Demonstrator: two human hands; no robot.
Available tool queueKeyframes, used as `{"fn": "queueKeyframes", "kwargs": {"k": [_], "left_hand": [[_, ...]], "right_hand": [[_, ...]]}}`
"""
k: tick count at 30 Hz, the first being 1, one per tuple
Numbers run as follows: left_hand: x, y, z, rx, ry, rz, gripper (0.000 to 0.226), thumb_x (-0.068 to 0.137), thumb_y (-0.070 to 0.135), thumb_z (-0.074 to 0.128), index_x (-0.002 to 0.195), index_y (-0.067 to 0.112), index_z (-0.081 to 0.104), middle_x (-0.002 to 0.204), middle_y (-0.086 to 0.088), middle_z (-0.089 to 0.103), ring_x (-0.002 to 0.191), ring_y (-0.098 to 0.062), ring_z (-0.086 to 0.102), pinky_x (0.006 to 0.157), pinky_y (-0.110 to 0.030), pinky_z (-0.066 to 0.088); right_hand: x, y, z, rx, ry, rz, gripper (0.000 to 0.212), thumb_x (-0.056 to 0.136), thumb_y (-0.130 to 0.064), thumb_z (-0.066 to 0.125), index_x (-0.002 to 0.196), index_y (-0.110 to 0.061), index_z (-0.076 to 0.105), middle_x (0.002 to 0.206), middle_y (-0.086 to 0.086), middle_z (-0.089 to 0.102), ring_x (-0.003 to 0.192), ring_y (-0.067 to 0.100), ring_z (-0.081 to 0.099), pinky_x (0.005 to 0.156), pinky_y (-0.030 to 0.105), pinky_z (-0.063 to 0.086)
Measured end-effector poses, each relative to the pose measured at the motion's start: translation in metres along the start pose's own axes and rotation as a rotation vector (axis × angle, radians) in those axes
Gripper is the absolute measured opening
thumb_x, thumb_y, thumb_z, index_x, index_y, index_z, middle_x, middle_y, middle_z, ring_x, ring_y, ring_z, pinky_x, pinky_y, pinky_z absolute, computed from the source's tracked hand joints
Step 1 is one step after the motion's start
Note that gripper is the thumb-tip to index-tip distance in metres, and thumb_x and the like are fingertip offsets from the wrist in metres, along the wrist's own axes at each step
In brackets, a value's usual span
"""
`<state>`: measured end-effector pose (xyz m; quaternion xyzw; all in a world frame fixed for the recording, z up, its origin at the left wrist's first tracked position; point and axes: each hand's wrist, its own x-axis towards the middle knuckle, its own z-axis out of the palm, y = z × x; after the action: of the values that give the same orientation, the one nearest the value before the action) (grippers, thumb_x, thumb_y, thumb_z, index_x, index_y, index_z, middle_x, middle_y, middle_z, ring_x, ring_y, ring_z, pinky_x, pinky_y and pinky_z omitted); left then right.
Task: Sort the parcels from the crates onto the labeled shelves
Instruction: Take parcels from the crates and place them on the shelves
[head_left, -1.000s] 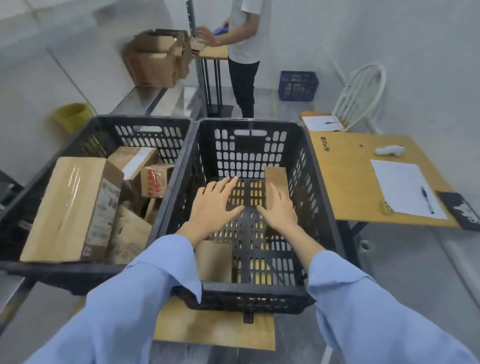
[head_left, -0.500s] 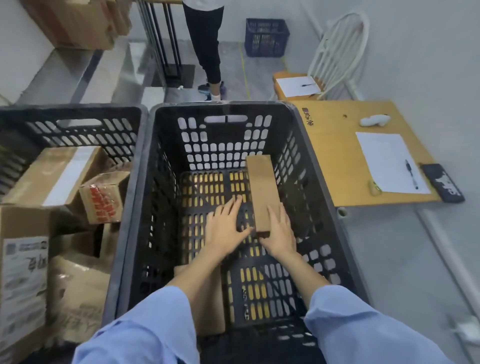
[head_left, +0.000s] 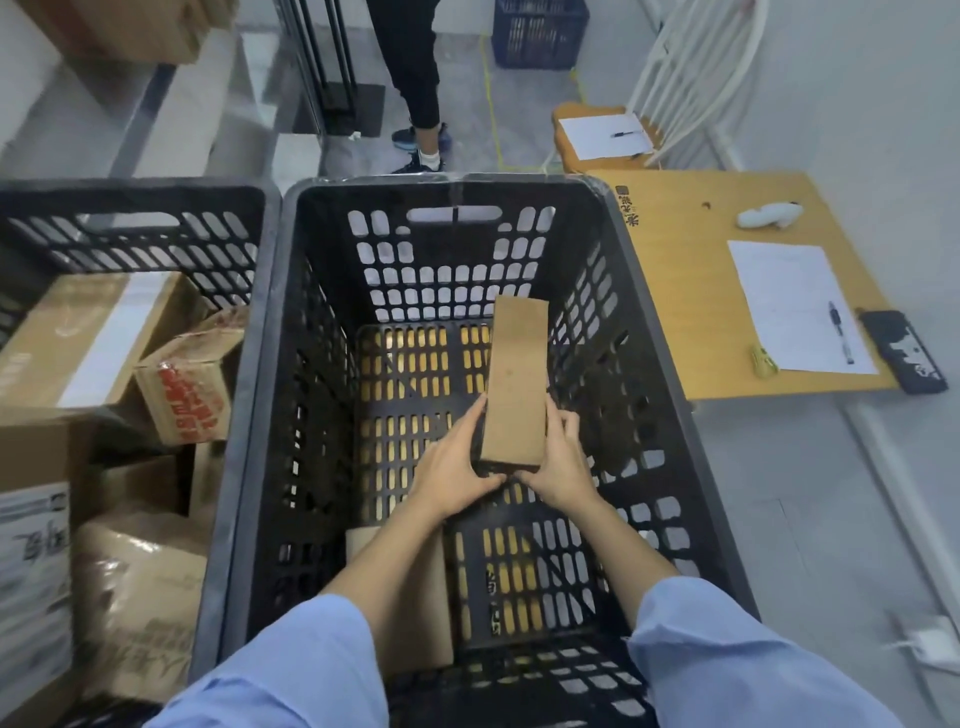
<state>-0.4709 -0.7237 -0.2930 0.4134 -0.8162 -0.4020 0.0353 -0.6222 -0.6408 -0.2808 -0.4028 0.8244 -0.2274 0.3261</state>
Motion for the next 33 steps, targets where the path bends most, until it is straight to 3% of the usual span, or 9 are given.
{"fn": "queueKeyframes", "kwargs": {"k": [4, 8, 12, 19, 24, 29, 33], "left_hand": [[-0.003, -0.004, 0.000, -0.052, 0.029, -0.024, 0.110, 0.071, 0.050, 0.079, 0.155, 0.035, 0.008, 0.151, 0.009, 0.042, 0.132, -0.016, 0.047, 0.101, -0.046, 0.048], [0.002, -0.003, 0.002, -0.113, 0.002, -0.032, 0.114, 0.071, 0.043, 0.083, 0.156, 0.027, 0.010, 0.156, 0.003, 0.033, 0.140, -0.016, 0.035, 0.112, -0.041, 0.036], [0.013, -0.001, -0.001, -0.215, -0.004, -0.048, 0.121, 0.067, 0.031, 0.088, 0.157, 0.020, 0.008, 0.162, -0.001, 0.020, 0.147, -0.016, 0.021, 0.118, -0.033, 0.020], [0.020, 0.010, 0.000, -0.337, -0.011, -0.039, 0.114, 0.062, 0.023, 0.086, 0.154, 0.026, 0.017, 0.152, 0.000, 0.037, 0.139, -0.014, 0.035, 0.115, -0.049, 0.032], [0.022, 0.016, -0.005, -0.325, 0.011, -0.057, 0.113, 0.063, 0.013, 0.087, 0.154, 0.018, 0.019, 0.151, -0.007, 0.037, 0.137, -0.020, 0.037, 0.115, -0.043, 0.031], [0.013, 0.019, -0.021, -0.351, 0.032, -0.115, 0.113, 0.059, 0.012, 0.090, 0.152, 0.017, 0.025, 0.149, -0.007, 0.037, 0.135, -0.022, 0.040, 0.113, -0.046, 0.034], [0.000, 0.026, -0.044, -0.287, 0.012, -0.153, 0.109, 0.063, 0.009, 0.088, 0.152, 0.014, 0.025, 0.149, -0.006, 0.039, 0.131, -0.017, 0.040, 0.106, -0.033, 0.033]], "right_hand": [[0.004, -0.001, -0.003, 0.148, -0.006, 0.029, 0.107, 0.067, -0.010, 0.088, 0.148, -0.017, 0.019, 0.144, 0.004, 0.024, 0.133, 0.019, 0.038, 0.106, 0.029, 0.034], [0.003, 0.000, 0.003, 0.247, -0.054, 0.071, 0.121, 0.068, -0.006, 0.087, 0.153, -0.024, 0.003, 0.155, 0.003, 0.027, 0.138, 0.015, 0.030, 0.108, 0.031, 0.030], [0.006, -0.005, 0.004, 0.280, -0.038, 0.113, 0.134, 0.069, -0.004, 0.087, 0.155, -0.025, -0.013, 0.162, 0.001, 0.017, 0.146, 0.020, 0.021, 0.116, 0.037, 0.022], [0.014, -0.007, 0.008, 0.225, -0.030, 0.083, 0.138, 0.060, -0.014, 0.091, 0.156, -0.028, -0.007, 0.154, 0.003, 0.027, 0.136, 0.019, 0.035, 0.114, 0.047, 0.034], [0.019, -0.012, 0.003, 0.242, -0.037, 0.054, 0.128, 0.062, -0.010, 0.091, 0.155, -0.021, 0.005, 0.154, 0.005, 0.021, 0.123, 0.007, 0.029, 0.099, 0.027, 0.029], [0.017, -0.030, 0.001, 0.231, -0.100, 0.111, 0.118, 0.066, -0.007, 0.088, 0.155, -0.017, 0.010, 0.149, 0.008, 0.030, 0.134, 0.020, 0.036, 0.106, 0.029, 0.031], [0.004, -0.051, 0.005, 0.231, -0.132, 0.140, 0.114, 0.069, 0.000, 0.083, 0.155, -0.014, 0.009, 0.151, 0.018, 0.036, 0.135, 0.034, 0.042, 0.112, 0.045, 0.038]]}}
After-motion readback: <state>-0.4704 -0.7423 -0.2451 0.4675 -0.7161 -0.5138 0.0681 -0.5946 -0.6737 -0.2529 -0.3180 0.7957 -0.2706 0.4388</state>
